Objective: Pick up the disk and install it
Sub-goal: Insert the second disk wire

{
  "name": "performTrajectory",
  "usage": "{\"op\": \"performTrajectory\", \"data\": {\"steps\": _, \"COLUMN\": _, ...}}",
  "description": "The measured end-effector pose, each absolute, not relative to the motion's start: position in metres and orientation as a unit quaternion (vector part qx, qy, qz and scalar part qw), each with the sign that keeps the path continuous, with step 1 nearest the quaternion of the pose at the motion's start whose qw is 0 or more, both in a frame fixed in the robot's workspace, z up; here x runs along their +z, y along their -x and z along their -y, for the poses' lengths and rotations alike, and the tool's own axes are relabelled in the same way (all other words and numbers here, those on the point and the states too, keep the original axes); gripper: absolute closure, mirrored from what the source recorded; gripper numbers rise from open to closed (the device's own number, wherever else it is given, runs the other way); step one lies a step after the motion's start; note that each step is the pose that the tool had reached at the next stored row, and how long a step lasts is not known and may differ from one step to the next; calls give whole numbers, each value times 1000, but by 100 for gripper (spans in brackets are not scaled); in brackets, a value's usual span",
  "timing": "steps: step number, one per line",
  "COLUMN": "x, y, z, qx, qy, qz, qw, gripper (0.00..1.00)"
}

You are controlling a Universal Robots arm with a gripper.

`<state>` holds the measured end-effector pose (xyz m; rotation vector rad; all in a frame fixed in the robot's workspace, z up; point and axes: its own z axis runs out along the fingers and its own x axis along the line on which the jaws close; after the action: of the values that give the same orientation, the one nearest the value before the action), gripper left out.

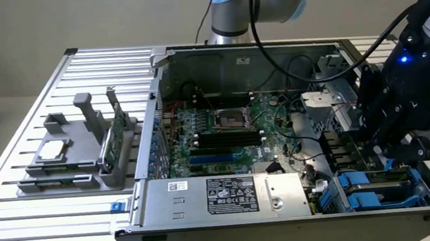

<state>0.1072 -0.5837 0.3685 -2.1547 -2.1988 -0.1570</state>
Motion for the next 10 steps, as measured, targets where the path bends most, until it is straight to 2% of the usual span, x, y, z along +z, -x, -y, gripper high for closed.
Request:
{"op": "performTrajectory", "data": {"steps": 5, "x": 369, "y": -107, "z": 571, "qx": -33, "qy": 699, "qz": 715, "qw": -4, "gripper": 69}}
{"op": "performTrajectory", "data": {"steps": 10, "x": 371, "y": -108, "z": 563, "qx": -17, "qy": 698, "qz": 715, "qw": -22, "gripper": 69}}
